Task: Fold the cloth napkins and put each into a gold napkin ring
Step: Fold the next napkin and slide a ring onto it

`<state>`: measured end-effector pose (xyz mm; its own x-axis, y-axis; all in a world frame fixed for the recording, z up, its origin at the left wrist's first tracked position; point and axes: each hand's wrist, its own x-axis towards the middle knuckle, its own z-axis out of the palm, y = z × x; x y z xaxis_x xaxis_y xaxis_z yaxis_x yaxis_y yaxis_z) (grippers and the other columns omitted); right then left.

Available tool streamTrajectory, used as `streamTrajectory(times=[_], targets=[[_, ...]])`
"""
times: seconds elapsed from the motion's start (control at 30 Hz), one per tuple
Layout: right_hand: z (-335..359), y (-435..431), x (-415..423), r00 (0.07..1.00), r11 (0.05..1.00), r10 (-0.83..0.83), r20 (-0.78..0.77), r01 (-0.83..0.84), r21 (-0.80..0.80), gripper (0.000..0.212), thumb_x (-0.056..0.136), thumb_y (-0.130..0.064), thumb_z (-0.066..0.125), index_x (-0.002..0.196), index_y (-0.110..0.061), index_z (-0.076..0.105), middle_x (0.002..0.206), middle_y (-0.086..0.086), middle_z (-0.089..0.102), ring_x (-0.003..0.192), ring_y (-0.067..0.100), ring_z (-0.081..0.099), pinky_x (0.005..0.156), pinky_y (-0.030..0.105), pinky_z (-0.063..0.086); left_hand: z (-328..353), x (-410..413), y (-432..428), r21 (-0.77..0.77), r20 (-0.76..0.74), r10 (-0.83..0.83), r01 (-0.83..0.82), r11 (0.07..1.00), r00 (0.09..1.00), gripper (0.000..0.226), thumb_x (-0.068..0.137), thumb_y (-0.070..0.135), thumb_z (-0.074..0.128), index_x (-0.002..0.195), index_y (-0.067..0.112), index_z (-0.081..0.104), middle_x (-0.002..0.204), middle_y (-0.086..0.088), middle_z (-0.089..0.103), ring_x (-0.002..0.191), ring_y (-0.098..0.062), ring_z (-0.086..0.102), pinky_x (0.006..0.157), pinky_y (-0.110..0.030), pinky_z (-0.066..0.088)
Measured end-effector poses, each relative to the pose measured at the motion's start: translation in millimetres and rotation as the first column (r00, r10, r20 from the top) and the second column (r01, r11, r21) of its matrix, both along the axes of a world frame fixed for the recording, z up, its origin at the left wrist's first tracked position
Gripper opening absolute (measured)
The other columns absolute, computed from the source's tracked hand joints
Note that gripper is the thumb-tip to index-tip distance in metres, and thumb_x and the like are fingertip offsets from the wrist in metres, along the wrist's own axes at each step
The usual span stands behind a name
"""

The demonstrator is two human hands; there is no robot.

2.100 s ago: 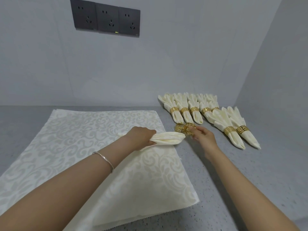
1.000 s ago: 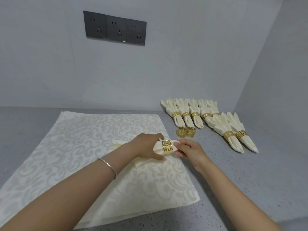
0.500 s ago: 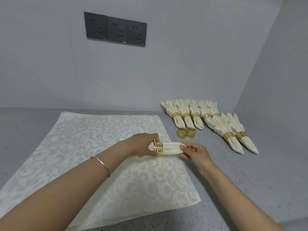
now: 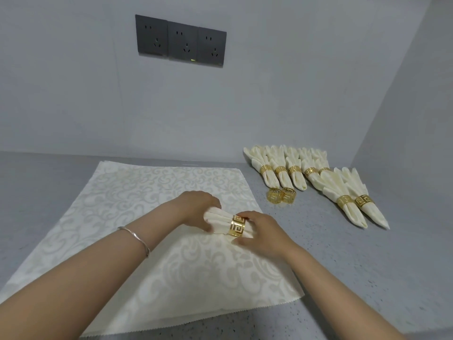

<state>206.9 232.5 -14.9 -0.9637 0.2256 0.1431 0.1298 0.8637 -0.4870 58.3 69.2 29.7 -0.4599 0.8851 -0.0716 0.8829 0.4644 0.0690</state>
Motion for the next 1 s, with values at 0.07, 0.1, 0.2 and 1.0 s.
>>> streamTrajectory(times=[0.07,0.1,0.2,1.0], targets=[[0,-4,-7,0.999,1.0,-0.006,-0.036,0.006,0.023,0.041,0.071,-0.046,0.073,0.109,-0.033,0.062,0.101,-0.016,0.066,0.095,0.008,0.058,0.09,0.034,0.047,-1,1,-2,0.068,0.02,-0.011,0.01,0.998,1.0,0.033,0.082,0.03,0.068,0.114,0.029,0.063,0.108,0.009,0.065,0.097,-0.012,0.058,0.075,-0.025,0.043],[0,-6,-9,0.999,1.0,-0.008,-0.045,0.009,0.019,0.038,0.071,-0.045,0.073,0.106,-0.032,0.063,0.098,-0.015,0.067,0.094,0.008,0.059,0.088,0.034,0.047,-2,1,-2,0.098,0.026,-0.021,0.019,0.995,0.999,0.026,0.083,0.026,0.066,0.109,0.026,0.067,0.105,0.008,0.067,0.093,-0.012,0.059,0.072,-0.024,0.042],[-1,-11,-11,0.997,1.0,-0.012,-0.082,0.014,0.019,0.036,0.072,-0.041,0.075,0.105,-0.031,0.065,0.097,-0.014,0.068,0.092,0.007,0.059,0.086,0.033,0.048,-4,-1,-2,0.148,0.053,-0.048,0.04,0.988,0.997,0.017,0.085,0.017,0.062,0.099,0.018,0.072,0.097,0.004,0.071,0.079,-0.009,0.056,0.059,-0.016,0.037],[-1,138,72,0.55,0.615,-0.788,-0.277,0.678,-0.402,0.034,0.077,-0.043,0.073,0.098,-0.02,0.057,0.091,-0.005,0.061,0.077,0.013,0.053,0.066,0.029,0.038,-18,39,148,0.423,-0.103,0.021,0.025,0.906,0.995,0.102,0.085,0.066,0.049,0.151,0.021,-0.015,0.16,0.003,-0.01,0.148,-0.022,-0.007,0.118,-0.048,-0.008]])
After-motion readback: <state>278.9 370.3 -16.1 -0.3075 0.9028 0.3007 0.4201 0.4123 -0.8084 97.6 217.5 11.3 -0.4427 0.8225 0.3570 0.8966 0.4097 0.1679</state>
